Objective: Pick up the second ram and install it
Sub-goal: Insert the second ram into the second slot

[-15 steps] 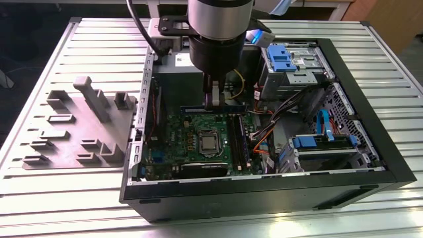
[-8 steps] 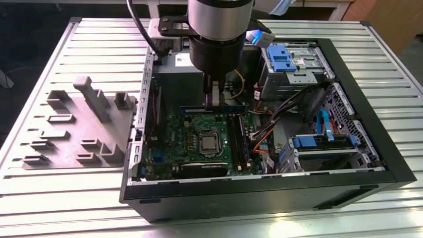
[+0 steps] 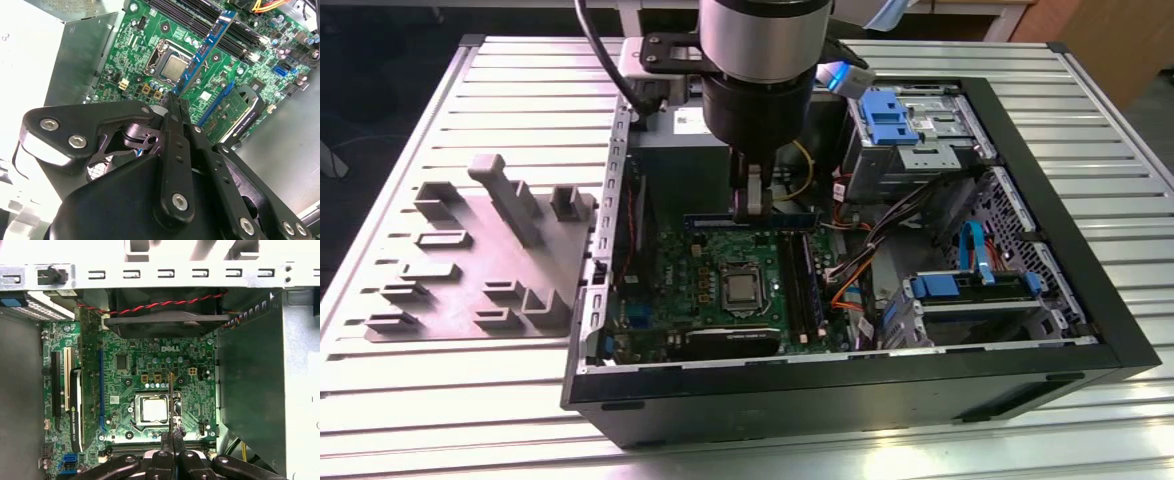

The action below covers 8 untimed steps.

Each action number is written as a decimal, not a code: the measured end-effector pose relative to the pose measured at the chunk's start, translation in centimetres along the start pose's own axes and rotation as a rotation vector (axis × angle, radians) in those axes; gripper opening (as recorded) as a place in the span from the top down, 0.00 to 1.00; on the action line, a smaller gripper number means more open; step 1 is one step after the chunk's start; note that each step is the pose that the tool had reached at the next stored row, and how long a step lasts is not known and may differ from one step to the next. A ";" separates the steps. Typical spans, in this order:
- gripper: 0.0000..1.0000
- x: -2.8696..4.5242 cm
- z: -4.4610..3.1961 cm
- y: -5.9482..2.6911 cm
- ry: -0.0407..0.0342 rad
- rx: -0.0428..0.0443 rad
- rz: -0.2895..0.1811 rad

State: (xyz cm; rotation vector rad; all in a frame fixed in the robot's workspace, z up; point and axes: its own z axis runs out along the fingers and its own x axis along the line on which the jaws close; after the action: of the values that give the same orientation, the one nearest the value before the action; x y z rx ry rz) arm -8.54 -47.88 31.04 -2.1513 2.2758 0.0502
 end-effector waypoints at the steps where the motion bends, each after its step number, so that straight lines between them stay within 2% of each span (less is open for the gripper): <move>1: 0.89 0.00 0.02 0.00 -0.0003 0.0004 0.015; 8: 0.89 0.00 0.19 0.00 -0.0023 0.0041 0.142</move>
State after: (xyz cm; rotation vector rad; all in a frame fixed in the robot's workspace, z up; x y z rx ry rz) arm -8.54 -47.87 30.85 -1.9826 2.4214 0.0489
